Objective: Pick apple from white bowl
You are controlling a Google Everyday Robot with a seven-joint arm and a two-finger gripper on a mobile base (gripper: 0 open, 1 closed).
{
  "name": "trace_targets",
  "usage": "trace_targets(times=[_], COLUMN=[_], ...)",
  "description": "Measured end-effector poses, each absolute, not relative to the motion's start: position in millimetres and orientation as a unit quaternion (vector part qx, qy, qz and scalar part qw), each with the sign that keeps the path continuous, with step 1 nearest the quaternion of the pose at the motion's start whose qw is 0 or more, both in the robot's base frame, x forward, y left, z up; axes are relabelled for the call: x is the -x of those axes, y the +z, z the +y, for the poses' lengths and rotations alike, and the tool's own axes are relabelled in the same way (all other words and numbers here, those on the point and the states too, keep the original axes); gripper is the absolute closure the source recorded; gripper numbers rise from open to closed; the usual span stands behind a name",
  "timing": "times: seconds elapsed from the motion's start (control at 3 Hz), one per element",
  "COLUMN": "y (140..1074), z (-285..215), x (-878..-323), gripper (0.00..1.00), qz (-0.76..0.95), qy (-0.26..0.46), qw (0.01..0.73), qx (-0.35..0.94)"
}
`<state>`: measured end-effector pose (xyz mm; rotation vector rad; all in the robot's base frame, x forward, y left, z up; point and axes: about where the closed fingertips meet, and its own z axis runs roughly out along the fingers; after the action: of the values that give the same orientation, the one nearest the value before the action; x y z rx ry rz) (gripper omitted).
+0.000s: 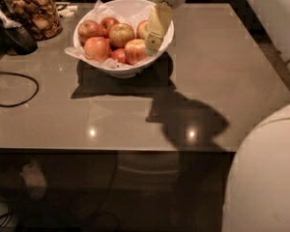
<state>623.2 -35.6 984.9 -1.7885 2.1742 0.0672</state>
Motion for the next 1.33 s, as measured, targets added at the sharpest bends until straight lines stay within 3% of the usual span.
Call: trace_targets(times=[1.33], y=[962.3], z=[-9.7], x=[-620.4], gripper=[0.16], qz=[0.775], qy=[0.064], qw=[0.137], qx=[0.614])
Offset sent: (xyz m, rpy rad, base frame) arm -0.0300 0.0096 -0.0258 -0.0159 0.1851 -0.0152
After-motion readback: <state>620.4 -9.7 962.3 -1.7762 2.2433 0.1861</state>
